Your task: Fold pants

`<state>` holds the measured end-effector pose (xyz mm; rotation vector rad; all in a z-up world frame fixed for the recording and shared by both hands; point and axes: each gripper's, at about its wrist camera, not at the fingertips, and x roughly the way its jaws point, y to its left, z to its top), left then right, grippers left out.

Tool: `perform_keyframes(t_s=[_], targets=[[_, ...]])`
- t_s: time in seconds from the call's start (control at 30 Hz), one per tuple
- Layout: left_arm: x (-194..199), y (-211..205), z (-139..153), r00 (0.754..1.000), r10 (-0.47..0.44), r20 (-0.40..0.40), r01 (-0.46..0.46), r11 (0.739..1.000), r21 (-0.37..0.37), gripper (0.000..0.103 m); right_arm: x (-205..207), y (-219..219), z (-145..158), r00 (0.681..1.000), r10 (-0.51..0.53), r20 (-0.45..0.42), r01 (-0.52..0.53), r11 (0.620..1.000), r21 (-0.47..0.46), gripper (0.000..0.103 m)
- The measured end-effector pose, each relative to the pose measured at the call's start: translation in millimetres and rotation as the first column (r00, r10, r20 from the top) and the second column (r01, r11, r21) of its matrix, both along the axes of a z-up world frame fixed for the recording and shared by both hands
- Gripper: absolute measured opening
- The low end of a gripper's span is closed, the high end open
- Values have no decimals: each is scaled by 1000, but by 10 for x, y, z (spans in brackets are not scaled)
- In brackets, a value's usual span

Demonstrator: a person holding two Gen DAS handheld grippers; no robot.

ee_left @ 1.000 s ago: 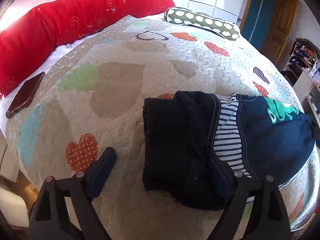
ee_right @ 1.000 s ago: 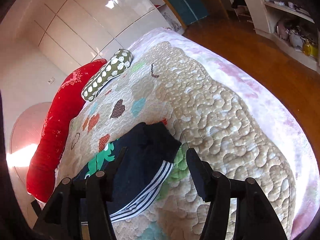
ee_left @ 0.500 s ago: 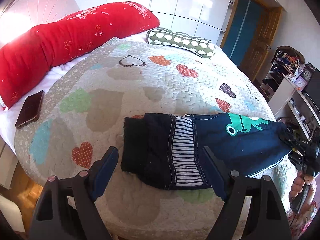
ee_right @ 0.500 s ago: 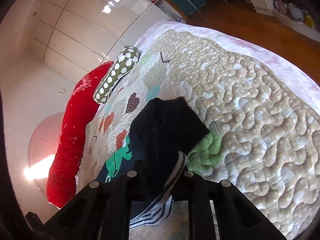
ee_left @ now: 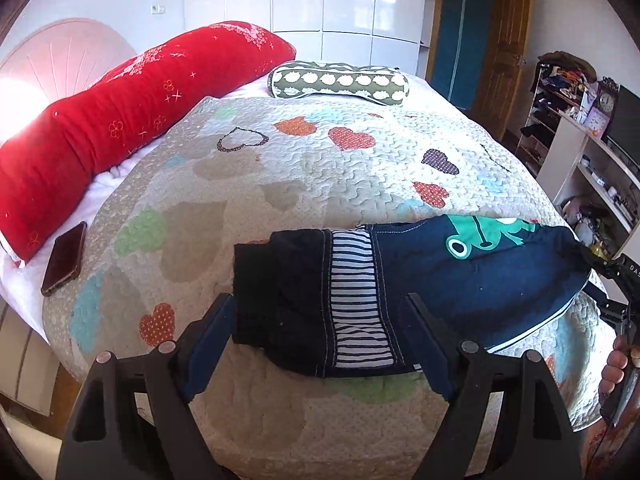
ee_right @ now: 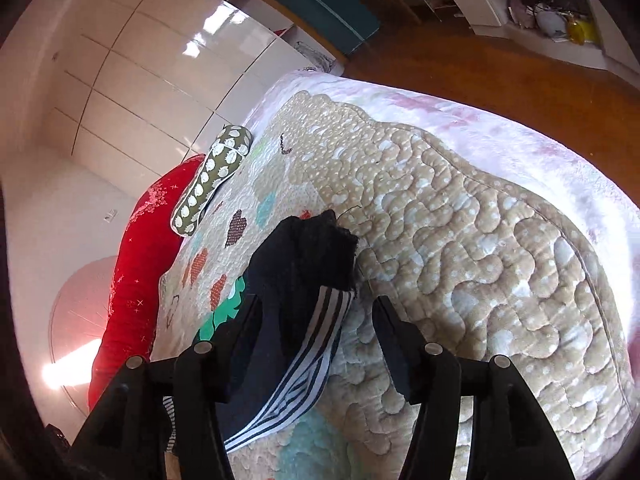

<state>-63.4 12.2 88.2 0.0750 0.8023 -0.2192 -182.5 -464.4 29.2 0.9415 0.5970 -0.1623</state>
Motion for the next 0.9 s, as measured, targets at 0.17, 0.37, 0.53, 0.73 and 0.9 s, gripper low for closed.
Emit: perform_keyframes(t_s=[0.17, 0.37, 0.53, 0.73, 0.9], targets=[[-36, -282, 10, 998, -63, 15, 62, 995, 80, 83, -74, 109, 59, 999, 37, -15, -38, 998, -60, 63], [20, -557, 28, 993, -118, 13, 116, 984, 136, 83, 20, 227, 28, 997, 67, -30, -69, 994, -87, 63], [81, -781, -15, 987, -158, -3, 157, 973, 168, 83, 57, 213, -3, 997, 77, -26, -79, 994, -72, 63], [146, -981, -57, 980, -196, -13, 195, 962, 192, 83, -53, 122, -12, 996, 88, -25, -90, 993, -77, 63], [370, -1170, 22, 964, -257, -69, 263, 957, 120, 83, -68, 131, -20, 996, 91, -21, -92, 991, -92, 64]])
